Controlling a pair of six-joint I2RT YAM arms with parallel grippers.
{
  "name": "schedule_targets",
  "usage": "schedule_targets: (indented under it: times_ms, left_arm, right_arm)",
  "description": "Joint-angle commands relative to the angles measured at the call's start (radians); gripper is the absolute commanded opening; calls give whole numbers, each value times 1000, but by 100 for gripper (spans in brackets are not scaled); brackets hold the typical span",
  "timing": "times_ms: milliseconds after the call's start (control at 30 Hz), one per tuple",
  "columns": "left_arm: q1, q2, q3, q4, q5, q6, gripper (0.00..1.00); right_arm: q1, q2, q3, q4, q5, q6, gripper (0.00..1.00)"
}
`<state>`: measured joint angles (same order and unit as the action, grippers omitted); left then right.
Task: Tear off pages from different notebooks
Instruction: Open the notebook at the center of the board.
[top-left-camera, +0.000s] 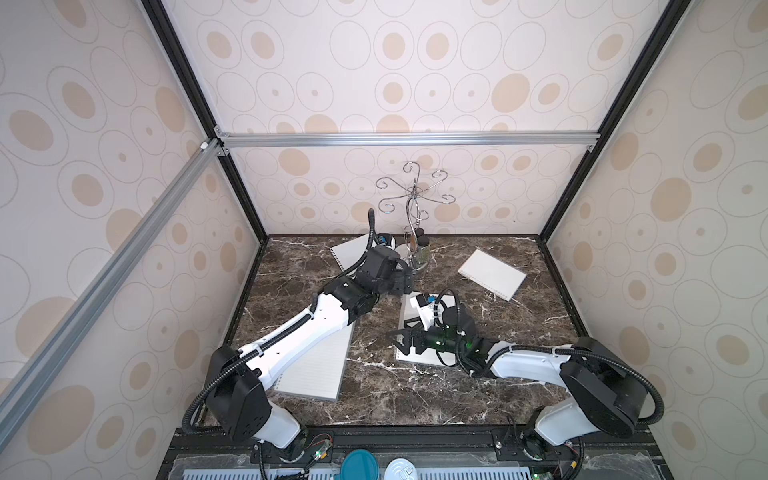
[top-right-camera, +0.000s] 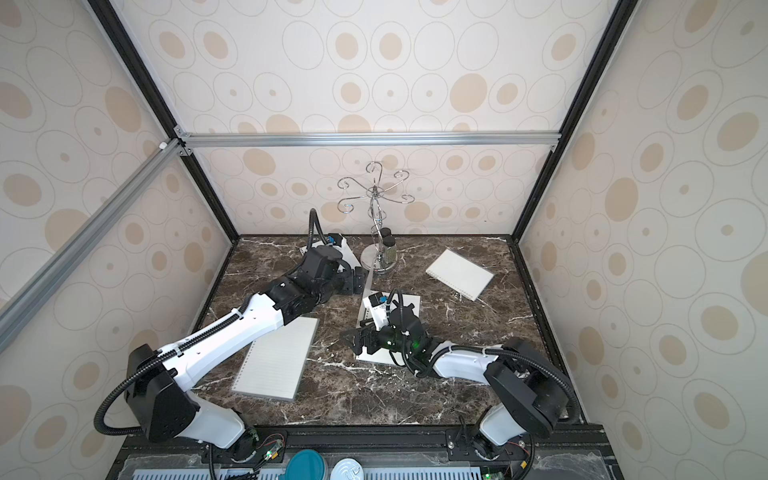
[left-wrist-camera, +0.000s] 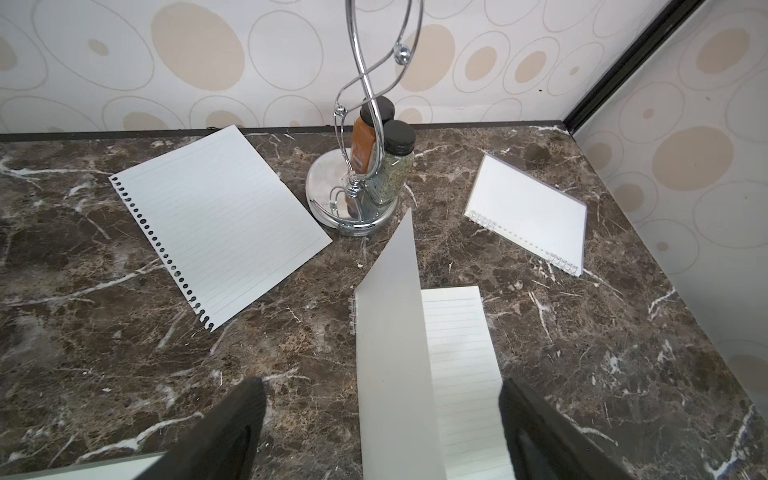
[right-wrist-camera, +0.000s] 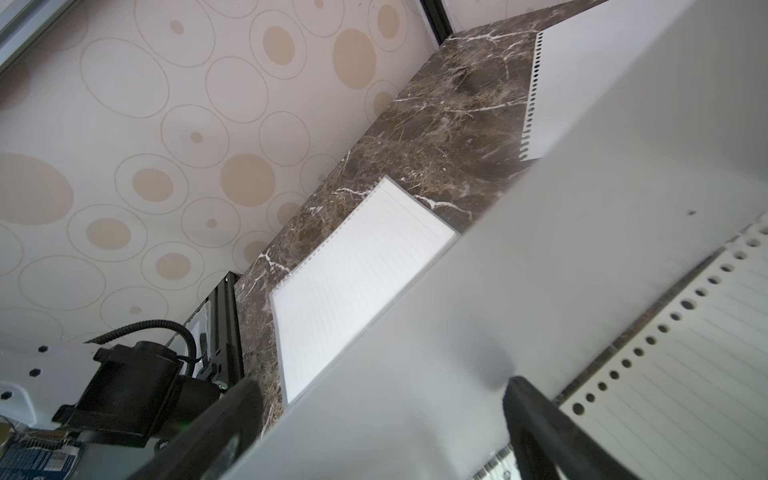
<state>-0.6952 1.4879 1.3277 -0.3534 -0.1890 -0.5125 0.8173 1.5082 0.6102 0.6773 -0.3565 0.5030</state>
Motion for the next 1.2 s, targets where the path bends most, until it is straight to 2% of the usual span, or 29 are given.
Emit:
schedule_targets:
  times_ms: [0,133,300,467,533,633,800,900,967,1033,1167]
  left_arm:
    - [20,-9,49,-10,0,-1,92]
    - [23,58,94,-54,42,12,92]
    - [22,96,78,-90,-9,-8,88]
    - [27,45,1,-115,-189,-25,90]
    - [56,24,-49,-123,-218,-42,91]
    - [155,-9,-164,-81,-139,-63,91]
    - [322,-5,-342,97,124,-50,90]
    - [388,40,-392,210,272,-52,88]
    - [423,76,-393,239,324,-62,86]
    - [442,103,-394,263,347,-61,85]
    - [454,131,-390,277,352,-61,85]
  right_arm:
    - [24,16,32,36,-17,-37,93]
    - [26,24,34,42,-15,-36,92]
    - [27,27,33,42,-7,-38,92]
    - [26,30,22,40,18,-39,91]
    - [27,15,7,37,47,-45,91]
    - [27,-6,-3,-16,110,-56,91]
    - [25,-30,-29,-73,247,-37,89]
    - [35,-41,7,-200,282,-90,86]
    - [73,-52,35,-295,376,-162,86]
    - [137,-62,43,-358,527,-274,87]
    - [284,-26,22,-326,756,-538,89]
